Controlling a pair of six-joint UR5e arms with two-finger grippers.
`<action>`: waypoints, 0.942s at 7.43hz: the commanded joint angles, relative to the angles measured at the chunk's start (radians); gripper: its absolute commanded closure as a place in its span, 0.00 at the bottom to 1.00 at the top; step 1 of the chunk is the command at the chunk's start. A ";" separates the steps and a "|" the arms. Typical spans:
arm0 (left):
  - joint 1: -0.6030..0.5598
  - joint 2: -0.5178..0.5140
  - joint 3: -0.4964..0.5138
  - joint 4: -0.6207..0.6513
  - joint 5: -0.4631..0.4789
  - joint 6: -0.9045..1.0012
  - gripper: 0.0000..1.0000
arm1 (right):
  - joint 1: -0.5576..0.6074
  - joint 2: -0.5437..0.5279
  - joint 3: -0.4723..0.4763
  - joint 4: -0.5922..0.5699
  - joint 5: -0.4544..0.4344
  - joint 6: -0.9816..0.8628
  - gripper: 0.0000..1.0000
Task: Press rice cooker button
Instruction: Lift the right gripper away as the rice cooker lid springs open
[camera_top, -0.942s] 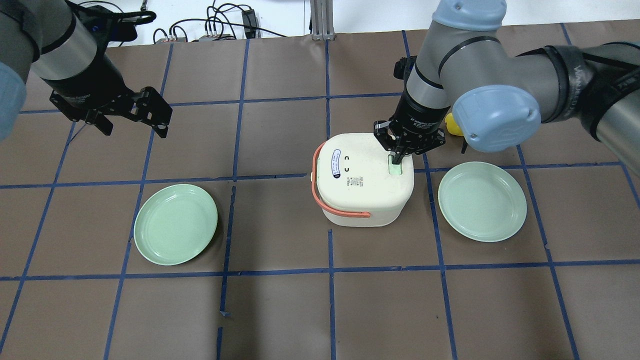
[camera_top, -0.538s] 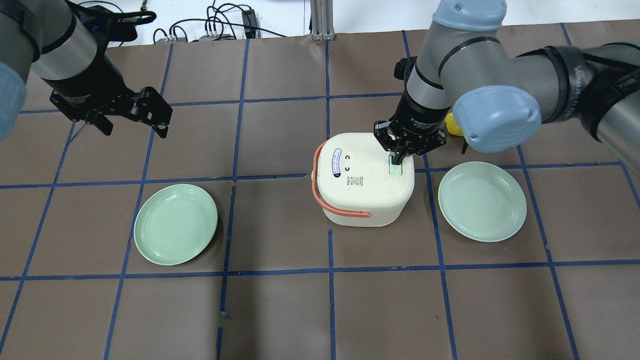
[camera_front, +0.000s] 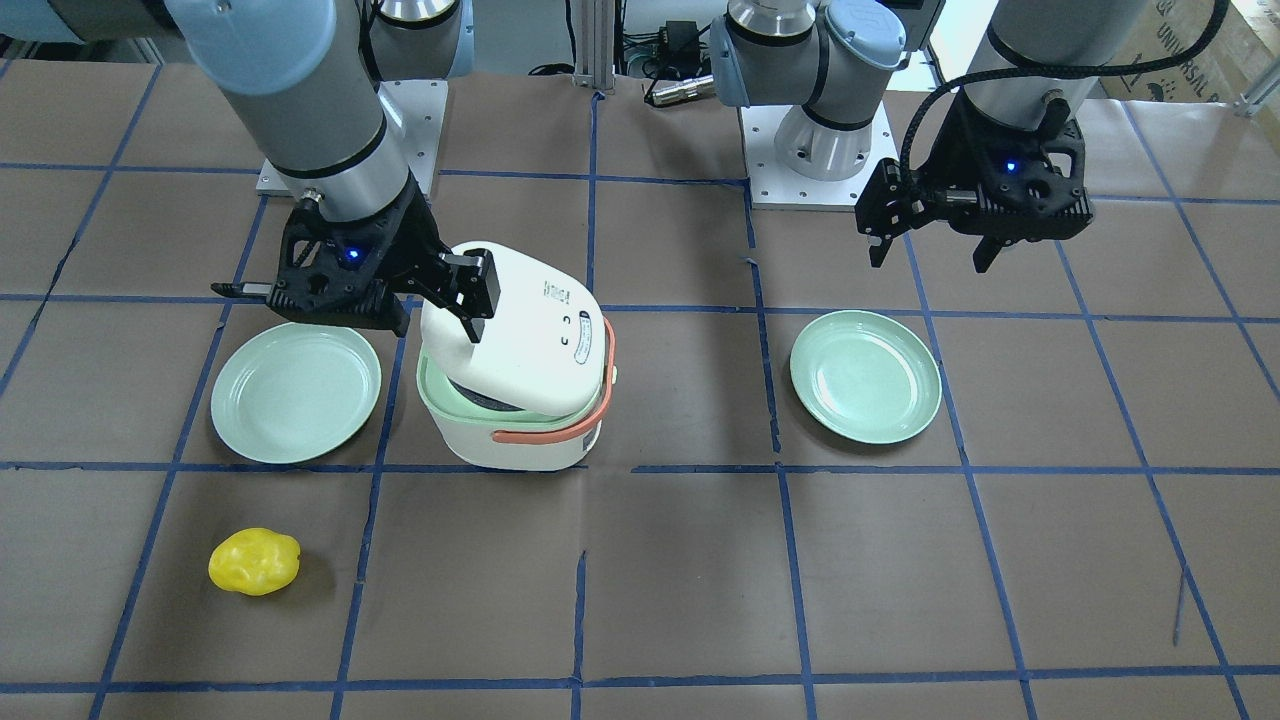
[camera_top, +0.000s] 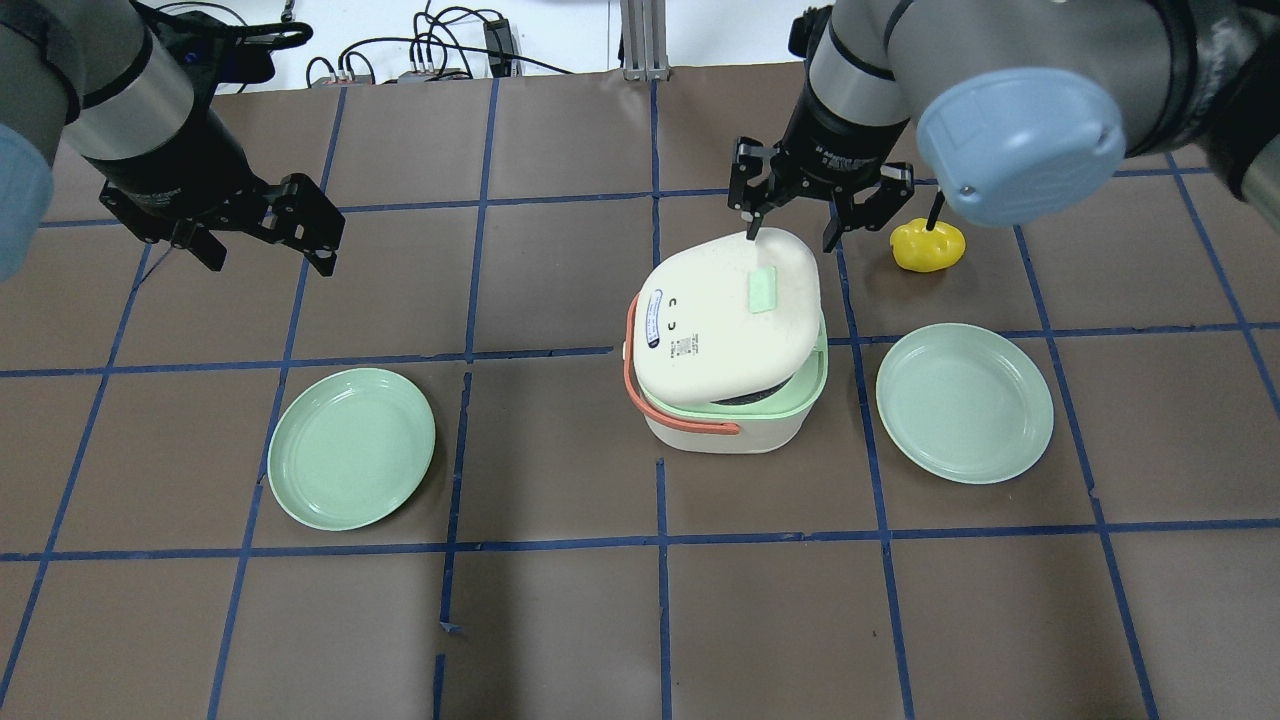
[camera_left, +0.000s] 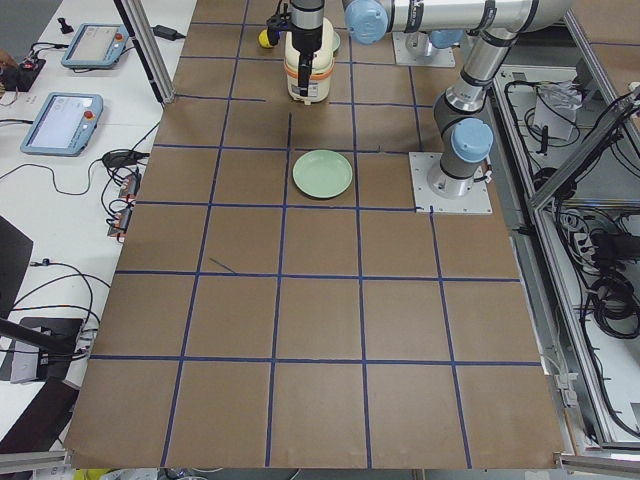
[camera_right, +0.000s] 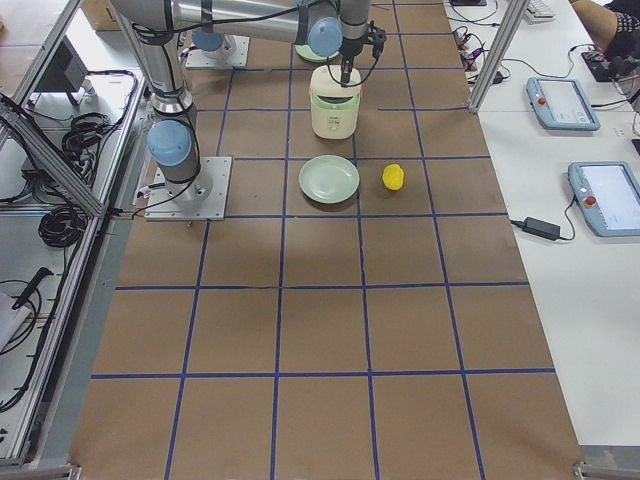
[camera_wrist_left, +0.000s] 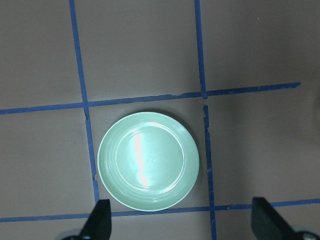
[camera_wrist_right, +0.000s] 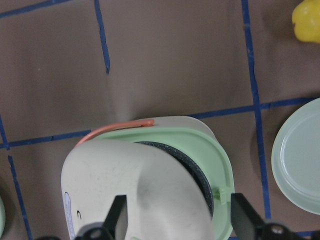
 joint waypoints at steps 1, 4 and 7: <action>0.000 0.000 0.000 0.000 0.000 -0.001 0.00 | -0.005 0.011 -0.158 0.106 -0.075 -0.011 0.00; 0.000 0.000 0.000 0.000 0.000 -0.001 0.00 | -0.054 0.001 -0.154 0.118 -0.076 -0.143 0.00; 0.000 0.001 0.000 0.000 0.000 0.001 0.00 | -0.086 -0.002 -0.122 0.119 -0.079 -0.239 0.00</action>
